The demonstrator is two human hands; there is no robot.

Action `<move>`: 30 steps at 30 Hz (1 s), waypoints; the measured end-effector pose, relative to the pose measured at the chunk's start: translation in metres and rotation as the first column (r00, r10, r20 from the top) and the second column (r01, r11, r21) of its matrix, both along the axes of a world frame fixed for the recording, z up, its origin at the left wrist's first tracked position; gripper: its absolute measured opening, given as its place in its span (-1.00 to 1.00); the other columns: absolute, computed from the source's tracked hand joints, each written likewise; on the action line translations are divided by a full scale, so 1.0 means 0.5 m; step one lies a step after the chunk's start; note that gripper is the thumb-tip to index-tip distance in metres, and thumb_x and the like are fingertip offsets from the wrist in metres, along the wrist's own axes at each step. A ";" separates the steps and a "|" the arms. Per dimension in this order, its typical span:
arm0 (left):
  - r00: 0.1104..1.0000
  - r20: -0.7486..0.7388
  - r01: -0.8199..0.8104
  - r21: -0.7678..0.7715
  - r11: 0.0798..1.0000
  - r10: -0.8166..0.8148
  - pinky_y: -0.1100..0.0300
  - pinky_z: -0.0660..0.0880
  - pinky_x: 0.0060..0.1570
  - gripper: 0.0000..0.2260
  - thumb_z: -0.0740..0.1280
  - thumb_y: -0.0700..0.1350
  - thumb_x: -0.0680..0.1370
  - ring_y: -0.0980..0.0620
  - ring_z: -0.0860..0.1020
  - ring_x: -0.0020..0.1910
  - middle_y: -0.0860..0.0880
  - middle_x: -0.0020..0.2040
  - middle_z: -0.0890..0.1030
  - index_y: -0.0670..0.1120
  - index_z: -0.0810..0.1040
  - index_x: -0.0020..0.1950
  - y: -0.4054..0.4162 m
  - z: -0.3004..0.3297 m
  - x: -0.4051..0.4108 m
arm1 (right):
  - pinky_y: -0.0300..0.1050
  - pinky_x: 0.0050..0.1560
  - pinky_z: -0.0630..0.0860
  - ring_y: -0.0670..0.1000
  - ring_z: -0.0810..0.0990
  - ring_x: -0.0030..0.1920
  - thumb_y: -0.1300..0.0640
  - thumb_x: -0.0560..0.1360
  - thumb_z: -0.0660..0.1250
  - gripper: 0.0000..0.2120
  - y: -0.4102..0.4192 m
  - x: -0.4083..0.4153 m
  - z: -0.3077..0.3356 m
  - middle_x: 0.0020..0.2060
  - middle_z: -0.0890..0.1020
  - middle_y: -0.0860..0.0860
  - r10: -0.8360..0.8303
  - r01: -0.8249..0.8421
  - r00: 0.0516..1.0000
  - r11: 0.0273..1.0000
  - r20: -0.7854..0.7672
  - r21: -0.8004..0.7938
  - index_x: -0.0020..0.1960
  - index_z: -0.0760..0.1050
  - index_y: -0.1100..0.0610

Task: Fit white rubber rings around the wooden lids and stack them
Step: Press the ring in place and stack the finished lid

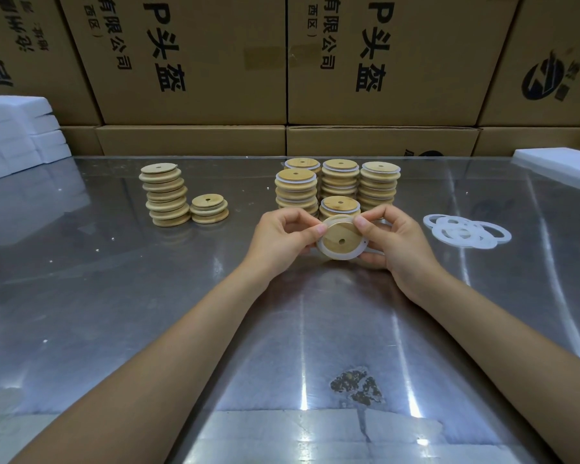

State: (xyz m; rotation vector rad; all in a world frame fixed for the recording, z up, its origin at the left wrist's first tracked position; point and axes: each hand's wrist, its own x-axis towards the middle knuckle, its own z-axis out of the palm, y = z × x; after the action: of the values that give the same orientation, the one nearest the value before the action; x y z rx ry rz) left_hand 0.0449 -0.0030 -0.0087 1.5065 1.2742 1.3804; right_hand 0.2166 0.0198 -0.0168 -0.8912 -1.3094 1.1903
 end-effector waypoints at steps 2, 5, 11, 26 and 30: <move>1.000 -0.009 0.006 0.003 1.000 -0.006 0.02 0.60 -0.01 -0.89 0.42 -0.21 0.49 -0.01 0.62 -0.13 -0.17 -0.14 0.66 -0.08 0.59 -0.24 0.002 -0.001 -0.001 | -0.11 -0.27 0.63 -0.03 0.65 -0.19 0.23 0.53 0.32 -0.86 0.001 0.000 -0.001 -0.25 0.67 -0.02 0.005 -0.005 1.000 1.000 0.006 -0.003 -0.20 0.45 0.11; 0.999 -0.014 0.032 -0.002 0.999 -0.032 0.08 0.60 -0.03 -0.91 0.42 -0.22 0.49 0.01 0.62 -0.13 -0.16 -0.13 0.66 -0.09 0.59 -0.21 0.005 -0.003 -0.004 | -0.11 -0.24 0.64 -0.01 0.66 -0.18 0.24 0.54 0.31 -0.90 0.002 0.001 0.000 -0.22 0.67 0.04 0.021 -0.021 1.000 0.999 -0.008 -0.031 -0.16 0.47 0.15; 0.997 -0.056 0.061 0.059 0.996 -0.058 0.31 0.58 -0.19 -0.91 0.43 -0.24 0.47 0.19 0.60 -0.26 -0.03 -0.22 0.65 -0.09 0.58 -0.21 0.011 -0.013 -0.012 | 0.07 0.05 0.60 0.07 0.65 -0.02 0.21 0.49 0.36 -0.94 0.002 0.006 0.002 -0.08 0.67 0.16 0.018 -0.017 1.000 0.998 0.007 -0.057 -0.07 0.53 0.20; 0.968 -0.246 0.079 0.084 0.993 -0.056 0.06 0.52 0.16 -0.76 0.48 -0.30 0.41 -0.01 0.63 0.02 -0.10 -0.01 0.67 -0.13 0.60 0.04 0.010 -0.010 -0.009 | -0.13 -0.12 0.59 -0.10 0.63 -0.19 0.17 0.48 0.40 -0.90 -0.004 -0.006 0.008 -0.20 0.67 0.04 -0.072 0.059 0.981 0.995 0.182 0.076 -0.10 0.52 0.19; 0.991 -0.115 0.068 0.062 0.996 -0.061 0.22 0.53 -0.01 -0.79 0.44 -0.34 0.43 0.09 0.59 -0.12 -0.12 -0.08 0.63 -0.19 0.56 0.02 0.005 -0.008 -0.001 | -0.22 -0.19 0.63 -0.12 0.66 -0.22 0.21 0.49 0.38 -0.93 -0.006 -0.009 0.012 -0.22 0.68 0.04 -0.077 0.074 0.996 0.996 0.056 0.050 -0.14 0.52 0.20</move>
State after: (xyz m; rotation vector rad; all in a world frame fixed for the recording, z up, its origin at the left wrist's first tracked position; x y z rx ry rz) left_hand 0.0443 -0.0004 -0.0128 1.6776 1.2472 1.3230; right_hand 0.2122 0.0169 -0.0110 -0.9375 -1.3337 1.0773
